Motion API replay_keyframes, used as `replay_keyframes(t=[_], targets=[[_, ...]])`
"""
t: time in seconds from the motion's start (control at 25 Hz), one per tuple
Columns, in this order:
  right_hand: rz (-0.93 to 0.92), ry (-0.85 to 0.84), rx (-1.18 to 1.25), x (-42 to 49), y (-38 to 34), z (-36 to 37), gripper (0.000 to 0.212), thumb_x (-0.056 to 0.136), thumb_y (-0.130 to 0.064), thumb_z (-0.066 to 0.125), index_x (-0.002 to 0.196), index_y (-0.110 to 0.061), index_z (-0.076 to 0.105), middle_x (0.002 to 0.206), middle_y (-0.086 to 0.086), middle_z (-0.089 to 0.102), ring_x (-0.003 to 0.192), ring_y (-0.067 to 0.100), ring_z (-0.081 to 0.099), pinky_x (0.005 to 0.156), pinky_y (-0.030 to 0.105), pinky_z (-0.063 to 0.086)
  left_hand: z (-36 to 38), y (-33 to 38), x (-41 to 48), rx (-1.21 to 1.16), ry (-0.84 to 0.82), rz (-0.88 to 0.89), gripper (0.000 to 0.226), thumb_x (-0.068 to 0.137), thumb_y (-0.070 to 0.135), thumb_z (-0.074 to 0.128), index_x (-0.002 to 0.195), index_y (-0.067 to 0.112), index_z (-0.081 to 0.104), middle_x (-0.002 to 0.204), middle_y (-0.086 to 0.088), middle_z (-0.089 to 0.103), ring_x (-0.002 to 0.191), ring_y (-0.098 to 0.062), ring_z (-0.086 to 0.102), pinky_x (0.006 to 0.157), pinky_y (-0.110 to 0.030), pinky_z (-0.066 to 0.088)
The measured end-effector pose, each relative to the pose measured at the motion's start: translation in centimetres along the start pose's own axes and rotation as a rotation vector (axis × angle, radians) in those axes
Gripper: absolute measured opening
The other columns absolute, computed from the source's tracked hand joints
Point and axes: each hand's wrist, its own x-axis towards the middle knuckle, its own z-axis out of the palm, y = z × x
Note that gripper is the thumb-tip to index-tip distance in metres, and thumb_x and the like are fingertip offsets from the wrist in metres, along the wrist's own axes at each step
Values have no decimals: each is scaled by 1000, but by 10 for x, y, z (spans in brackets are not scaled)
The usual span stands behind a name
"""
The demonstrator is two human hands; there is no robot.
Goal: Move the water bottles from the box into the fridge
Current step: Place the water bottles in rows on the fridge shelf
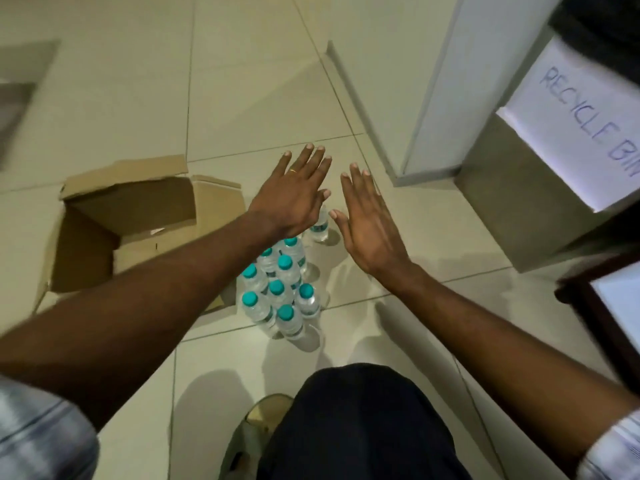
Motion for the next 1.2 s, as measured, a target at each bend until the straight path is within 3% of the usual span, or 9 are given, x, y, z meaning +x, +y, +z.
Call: replay_keyframes(t=[0.32, 0.56, 0.64, 0.76, 0.88, 1.0, 1.2], targets=[[-121, -252, 84, -45, -28, 80, 63, 108, -39, 33, 161, -15, 8, 169, 2, -1, 156, 17, -5, 126, 38, 13, 77, -38, -80, -137, -158, -134, 62, 105, 42, 22, 158, 14, 6, 166, -7, 2, 153, -22, -2, 124, -43, 5], [-173, -325, 66, -70, -30, 104, 61, 108, -38, 31, 160, -13, 14, 169, 4, 8, 156, 18, 4, 126, 41, 20, 83, -28, -120, -267, -159, -114, 58, 105, 42, 29, 157, 17, 20, 164, -4, 14, 153, -19, 6, 123, -37, 7], [-200, -323, 60, -84, -33, 105, 61, 107, -31, 40, 159, -8, 19, 167, 8, 15, 156, 22, 10, 125, 43, 24, 87, -18, -134, -277, -166, -83, 55, 104, 41, 35, 155, 21, 27, 163, -1, 23, 153, -17, 10, 121, -34, 4], [-275, -316, 53, -102, -33, 105, 68, 95, -8, 63, 154, 0, 31, 163, 17, 26, 152, 32, 23, 124, 44, 25, 95, -7, -146, -194, -181, -21, 51, 99, 33, 53, 148, 28, 40, 154, -1, 41, 147, -21, 30, 121, -41, 23], [-220, -342, 123, -106, -36, 99, 65, 94, -3, 62, 153, -3, 35, 159, 19, 33, 148, 33, 33, 121, 43, 33, 101, -1, -146, -153, -182, -78, 54, 93, 27, 66, 144, 29, 47, 144, -2, 51, 131, -22, 49, 104, -38, 48], [-163, -322, 170, -105, -39, 91, 52, 98, -15, 49, 149, -7, 42, 151, 16, 44, 138, 29, 44, 112, 41, 44, 107, 6, -138, -164, -204, -106, 56, 90, 23, 69, 142, 25, 49, 139, -3, 54, 123, -22, 55, 98, -37, 52], [-167, -326, 56, -99, -35, 81, 53, 93, -8, 62, 144, -11, 47, 142, 12, 49, 126, 25, 49, 102, 39, 51, 101, 9, -122, -261, -316, -126, 41, 89, 20, 70, 129, 17, 59, 127, -6, 57, 108, -19, 60, 91, -37, 55]])
